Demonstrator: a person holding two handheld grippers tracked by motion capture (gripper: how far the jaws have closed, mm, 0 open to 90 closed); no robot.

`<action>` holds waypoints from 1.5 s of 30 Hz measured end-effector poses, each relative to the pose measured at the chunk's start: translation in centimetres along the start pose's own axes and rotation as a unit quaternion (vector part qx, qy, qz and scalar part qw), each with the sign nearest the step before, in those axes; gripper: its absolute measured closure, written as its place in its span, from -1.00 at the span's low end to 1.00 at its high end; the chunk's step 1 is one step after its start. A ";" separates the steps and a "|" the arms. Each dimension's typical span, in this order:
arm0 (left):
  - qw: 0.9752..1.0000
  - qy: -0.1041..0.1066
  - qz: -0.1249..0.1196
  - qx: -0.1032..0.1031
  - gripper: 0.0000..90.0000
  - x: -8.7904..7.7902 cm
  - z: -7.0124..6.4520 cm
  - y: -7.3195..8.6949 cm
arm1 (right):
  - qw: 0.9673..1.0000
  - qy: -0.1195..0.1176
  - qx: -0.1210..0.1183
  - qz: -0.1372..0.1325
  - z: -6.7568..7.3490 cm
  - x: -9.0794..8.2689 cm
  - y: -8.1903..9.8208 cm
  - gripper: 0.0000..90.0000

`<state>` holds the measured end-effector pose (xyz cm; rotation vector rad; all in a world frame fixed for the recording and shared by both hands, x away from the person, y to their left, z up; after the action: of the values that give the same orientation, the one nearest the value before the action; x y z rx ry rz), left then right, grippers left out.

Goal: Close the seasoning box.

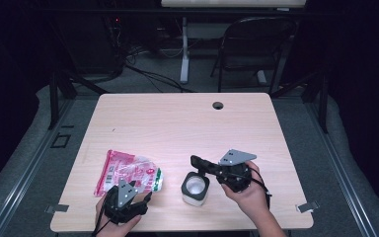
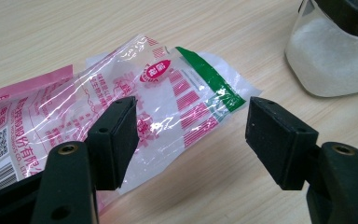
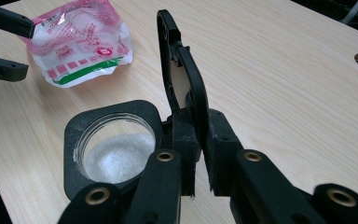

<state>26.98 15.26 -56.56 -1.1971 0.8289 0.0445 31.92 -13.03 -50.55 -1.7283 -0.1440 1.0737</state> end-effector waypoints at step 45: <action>1.000 0.005 -0.006 0.004 -0.24 0.3 0.1 -0.7 | 0.999 -0.043 -0.021 0.003 3.0 0.3 0.4 0.27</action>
<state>27.54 14.93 -56.24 -1.1949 0.8298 0.0253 29.78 -10.97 -51.22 -1.7225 -0.2166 1.1574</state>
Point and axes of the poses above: each handheld gripper's, and its own axes: x roughly forward along the jaws, y roughly out of its underside, z roughly to its left, the point moved 5 cm from there along x, roughly forward along the jaws, and after that the axes turned 2 degrees about -z, right-handed, at the moved point
